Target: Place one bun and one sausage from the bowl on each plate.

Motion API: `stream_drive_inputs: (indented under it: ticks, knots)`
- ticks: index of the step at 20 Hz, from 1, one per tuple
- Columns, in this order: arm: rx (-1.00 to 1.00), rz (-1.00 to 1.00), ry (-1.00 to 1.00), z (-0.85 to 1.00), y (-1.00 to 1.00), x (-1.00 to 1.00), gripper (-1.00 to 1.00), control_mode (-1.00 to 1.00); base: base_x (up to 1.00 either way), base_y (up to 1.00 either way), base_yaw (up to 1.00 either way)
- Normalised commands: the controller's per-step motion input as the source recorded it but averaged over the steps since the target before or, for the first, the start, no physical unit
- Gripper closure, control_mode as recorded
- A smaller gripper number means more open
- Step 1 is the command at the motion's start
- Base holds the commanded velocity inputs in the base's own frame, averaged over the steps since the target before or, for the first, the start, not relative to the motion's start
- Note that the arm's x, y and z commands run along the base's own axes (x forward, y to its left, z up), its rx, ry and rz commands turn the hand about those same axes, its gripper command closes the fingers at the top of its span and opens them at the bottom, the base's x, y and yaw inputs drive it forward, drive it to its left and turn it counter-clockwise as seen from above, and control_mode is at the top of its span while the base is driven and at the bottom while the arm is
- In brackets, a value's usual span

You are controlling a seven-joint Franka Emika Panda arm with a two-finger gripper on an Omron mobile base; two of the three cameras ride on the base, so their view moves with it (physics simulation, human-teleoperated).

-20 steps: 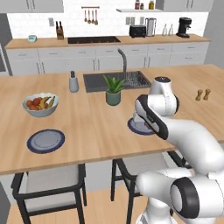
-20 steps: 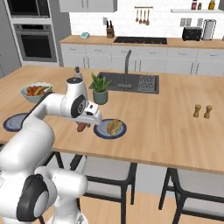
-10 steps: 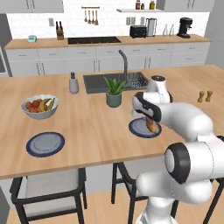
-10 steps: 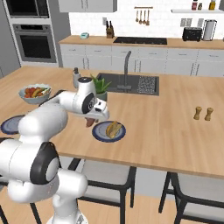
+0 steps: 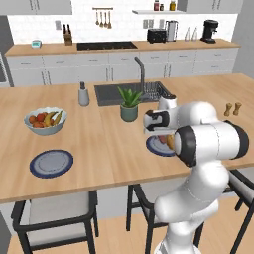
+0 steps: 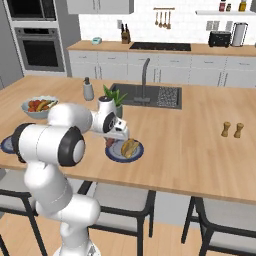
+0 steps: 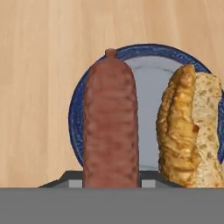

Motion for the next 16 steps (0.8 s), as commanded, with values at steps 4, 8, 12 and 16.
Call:
stream_drive_inputs:
  ticks: [4,8,12,16]
  knots:
    - [0.0,0.0,0.01,-0.54,0.0,0.35,1.0,-1.0,0.0,0.0,0.0]
    - [0.0,0.0,0.0,-0.33,0.0,0.42,1.0,-1.0,0.0,0.0,0.0]
    - [0.0,0.0,0.0,-0.3,0.0,0.09,1.0,-1.0,0.0,0.0,0.0]
    - [0.0,0.0,0.0,-0.22,0.0,0.02,-1.0,-1.0,0.0,0.0,0.0]
